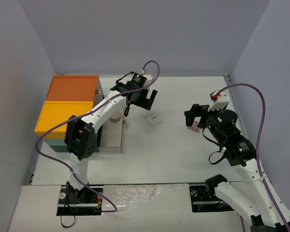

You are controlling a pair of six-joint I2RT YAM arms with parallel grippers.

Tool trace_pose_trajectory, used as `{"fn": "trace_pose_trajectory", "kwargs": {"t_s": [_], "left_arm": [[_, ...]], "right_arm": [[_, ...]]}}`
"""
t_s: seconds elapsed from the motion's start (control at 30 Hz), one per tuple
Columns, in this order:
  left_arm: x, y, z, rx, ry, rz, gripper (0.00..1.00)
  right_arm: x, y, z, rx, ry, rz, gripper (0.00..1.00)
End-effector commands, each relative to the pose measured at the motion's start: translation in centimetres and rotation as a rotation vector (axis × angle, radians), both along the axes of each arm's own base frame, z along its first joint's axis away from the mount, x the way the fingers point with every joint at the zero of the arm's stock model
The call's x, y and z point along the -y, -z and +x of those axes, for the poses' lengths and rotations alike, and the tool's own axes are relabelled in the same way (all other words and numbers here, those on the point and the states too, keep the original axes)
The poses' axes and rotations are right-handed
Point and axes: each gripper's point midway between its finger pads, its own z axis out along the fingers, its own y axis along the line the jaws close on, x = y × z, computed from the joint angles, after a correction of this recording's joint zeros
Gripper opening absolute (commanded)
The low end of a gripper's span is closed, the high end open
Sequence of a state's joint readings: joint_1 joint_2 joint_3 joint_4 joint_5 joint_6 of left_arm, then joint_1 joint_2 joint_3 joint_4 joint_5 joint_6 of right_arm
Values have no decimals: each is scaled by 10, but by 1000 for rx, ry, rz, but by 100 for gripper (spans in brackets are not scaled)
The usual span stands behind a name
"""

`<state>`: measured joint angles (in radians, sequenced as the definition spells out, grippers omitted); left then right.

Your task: Organize the makeup

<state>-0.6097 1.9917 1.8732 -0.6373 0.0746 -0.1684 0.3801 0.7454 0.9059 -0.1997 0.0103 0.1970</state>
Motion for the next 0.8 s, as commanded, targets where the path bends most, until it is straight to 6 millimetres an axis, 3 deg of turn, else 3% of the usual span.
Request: {"fn": "trace_pose_trajectory", "kwargs": {"t_s": [0.0,0.13,0.37,0.77], "left_arm": [[21,-4,5,27,124,15,97],[42,29,2,-34,209,28,97],[70,56,-4,-58,338,26,97],[74,101,4,-96,338,91,97]], "right_arm": [[-7,-13,1,52,-37,29,100],[-9,-13,-1,47,-51,35,100],[-11,-12,-3,34,-64,32,100],[-13,-10,-4,20,-77,28,100]]}}
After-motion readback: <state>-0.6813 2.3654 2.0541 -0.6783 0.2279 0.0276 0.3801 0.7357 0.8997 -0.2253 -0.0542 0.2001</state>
